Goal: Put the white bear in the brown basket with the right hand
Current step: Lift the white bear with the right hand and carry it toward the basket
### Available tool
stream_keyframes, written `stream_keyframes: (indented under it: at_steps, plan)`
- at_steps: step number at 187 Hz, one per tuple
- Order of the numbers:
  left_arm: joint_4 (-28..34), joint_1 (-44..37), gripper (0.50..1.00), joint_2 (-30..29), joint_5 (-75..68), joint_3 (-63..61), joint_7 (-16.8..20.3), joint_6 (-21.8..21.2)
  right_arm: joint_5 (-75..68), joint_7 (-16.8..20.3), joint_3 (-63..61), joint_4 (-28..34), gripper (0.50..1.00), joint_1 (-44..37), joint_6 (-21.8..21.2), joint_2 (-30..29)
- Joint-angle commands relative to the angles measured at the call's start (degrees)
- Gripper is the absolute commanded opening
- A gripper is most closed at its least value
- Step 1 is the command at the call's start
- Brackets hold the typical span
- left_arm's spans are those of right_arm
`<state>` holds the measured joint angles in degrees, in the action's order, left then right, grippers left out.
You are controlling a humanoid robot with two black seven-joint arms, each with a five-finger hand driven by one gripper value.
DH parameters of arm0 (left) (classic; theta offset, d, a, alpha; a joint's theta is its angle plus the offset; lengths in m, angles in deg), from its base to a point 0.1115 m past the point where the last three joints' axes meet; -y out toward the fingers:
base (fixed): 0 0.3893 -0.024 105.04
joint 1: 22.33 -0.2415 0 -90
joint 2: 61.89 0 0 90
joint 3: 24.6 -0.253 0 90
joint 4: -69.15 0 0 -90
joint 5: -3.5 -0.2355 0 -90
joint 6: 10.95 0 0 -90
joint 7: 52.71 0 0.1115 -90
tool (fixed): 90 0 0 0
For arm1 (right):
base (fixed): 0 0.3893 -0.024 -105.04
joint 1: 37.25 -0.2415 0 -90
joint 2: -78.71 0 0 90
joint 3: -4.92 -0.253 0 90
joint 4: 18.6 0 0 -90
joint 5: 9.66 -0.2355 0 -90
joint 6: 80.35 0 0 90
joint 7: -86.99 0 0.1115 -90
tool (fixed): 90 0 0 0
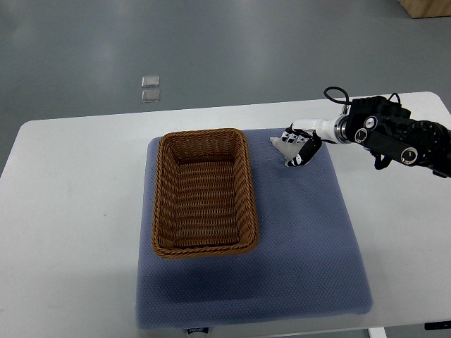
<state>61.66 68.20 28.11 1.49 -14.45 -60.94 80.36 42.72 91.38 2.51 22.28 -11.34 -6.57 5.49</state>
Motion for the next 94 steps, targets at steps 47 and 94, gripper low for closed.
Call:
stream_keyframes:
  at_steps: [47,94]
  plan:
    - [0.2,-0.1,1.000,0.0,0.0,0.0,0.1,0.0,1.2,-0.2,-0.1,0.3,0.500,-0.9,0.7,0.7]
    - [0.4,-0.1,1.000,0.0,0.0,0.0,0.1,0.0,0.3,-0.2,-1.2,7.6,0.500,-8.9,-3.4,6.8]
